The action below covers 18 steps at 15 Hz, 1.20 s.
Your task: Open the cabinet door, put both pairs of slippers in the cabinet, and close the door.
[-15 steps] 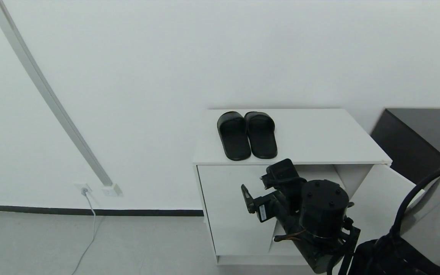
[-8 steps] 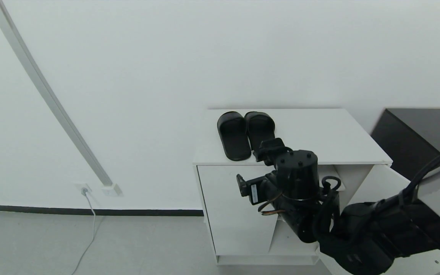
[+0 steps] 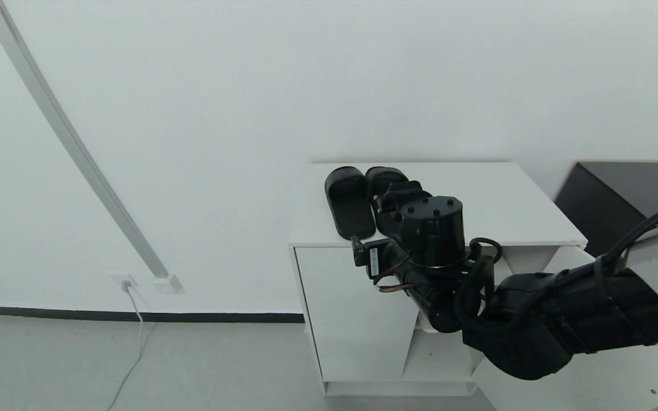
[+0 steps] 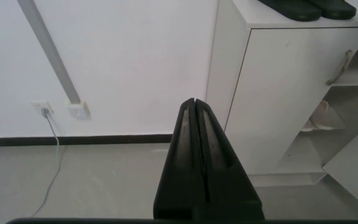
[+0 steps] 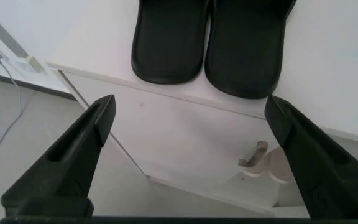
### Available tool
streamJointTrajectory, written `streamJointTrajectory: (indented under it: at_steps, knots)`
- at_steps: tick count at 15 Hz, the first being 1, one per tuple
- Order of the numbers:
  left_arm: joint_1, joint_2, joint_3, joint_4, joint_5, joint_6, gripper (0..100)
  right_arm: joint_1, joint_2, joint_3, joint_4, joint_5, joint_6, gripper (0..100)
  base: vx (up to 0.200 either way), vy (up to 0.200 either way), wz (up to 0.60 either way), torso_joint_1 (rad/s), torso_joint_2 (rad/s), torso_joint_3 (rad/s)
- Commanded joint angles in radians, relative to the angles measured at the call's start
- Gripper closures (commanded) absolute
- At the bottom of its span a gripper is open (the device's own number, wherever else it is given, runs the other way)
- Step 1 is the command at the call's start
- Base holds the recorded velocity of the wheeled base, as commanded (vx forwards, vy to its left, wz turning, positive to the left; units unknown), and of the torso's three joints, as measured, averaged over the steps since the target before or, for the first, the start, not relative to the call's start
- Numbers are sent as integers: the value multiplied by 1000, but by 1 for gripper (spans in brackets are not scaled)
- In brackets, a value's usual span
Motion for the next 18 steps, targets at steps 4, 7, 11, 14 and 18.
streamJointTrajectory:
  at_steps: [4,7,11,14,18]
  knots:
    - [0,0,0,0,1,-3,100,0,30,1,-31,-2,-2,0,150,0,0,1,-1,2]
    - [0,0,-2,0,1,-5,100,-5,34,1,-33,-1,-2,0,200,0,0,-2,1,2]
    - [0,0,-2,0,1,-7,100,-6,49,1,-33,1,-2,0,200,0,0,7,0,0]
    - [0,0,-2,0,1,-13,100,-11,87,-10,-65,1,-2,0,133,0,0,3,2,3]
    - [0,0,-2,-1,1,-13,100,-20,129,-41,-93,1,-2,0,0,0,0,0,0,0]
